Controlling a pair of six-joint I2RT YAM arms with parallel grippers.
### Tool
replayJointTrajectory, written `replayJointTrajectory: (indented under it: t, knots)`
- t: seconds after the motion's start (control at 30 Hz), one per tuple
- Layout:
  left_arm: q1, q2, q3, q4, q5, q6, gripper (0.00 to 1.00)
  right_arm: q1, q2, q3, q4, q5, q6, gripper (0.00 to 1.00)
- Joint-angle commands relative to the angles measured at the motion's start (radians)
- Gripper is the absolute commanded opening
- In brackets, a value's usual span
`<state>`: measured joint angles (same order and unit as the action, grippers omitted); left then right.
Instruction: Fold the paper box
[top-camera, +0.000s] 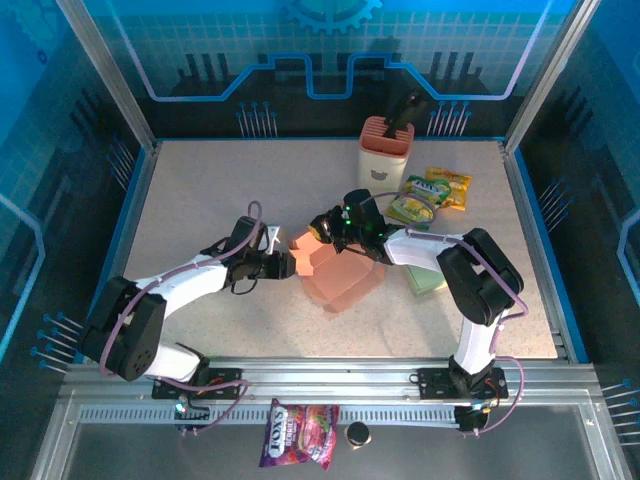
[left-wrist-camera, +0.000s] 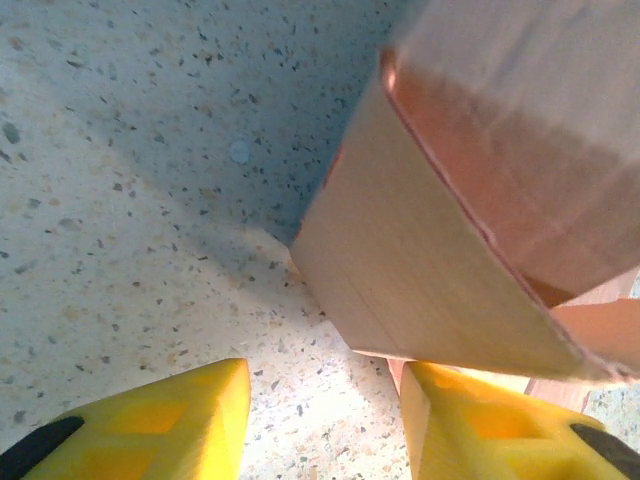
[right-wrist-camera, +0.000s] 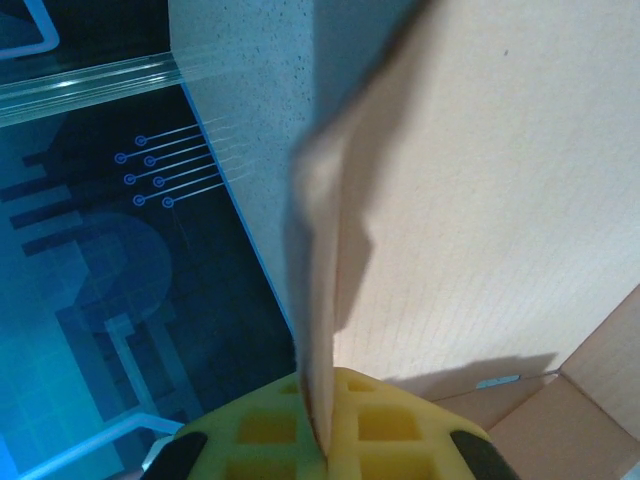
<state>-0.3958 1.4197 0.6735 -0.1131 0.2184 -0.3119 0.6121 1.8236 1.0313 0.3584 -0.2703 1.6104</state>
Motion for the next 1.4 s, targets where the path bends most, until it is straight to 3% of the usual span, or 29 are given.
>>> replayJointTrajectory:
  t: [0.0, 0.23, 0.5, 1.37]
  knots:
    - [-0.019, -0.001, -0.015, 0.035, -0.027, -0.004, 0.45, -0.006, 0.002, -0.008, 0.069, -0.001, -0.010, 0.00]
    - [-0.043, 0.000, -0.021, 0.047, -0.105, -0.023, 0.44, -0.005, -0.012, -0.058, 0.124, -0.008, -0.015, 0.00]
    - [-0.056, -0.019, -0.032, 0.075, -0.112, 0.000, 0.35, -0.009, 0.014, -0.126, 0.252, -0.015, -0.024, 0.00]
    - [-0.143, 0.008, -0.032, 0.163, -0.242, -0.040, 0.27, 0.005, 0.050, -0.256, 0.528, 0.013, -0.068, 0.00]
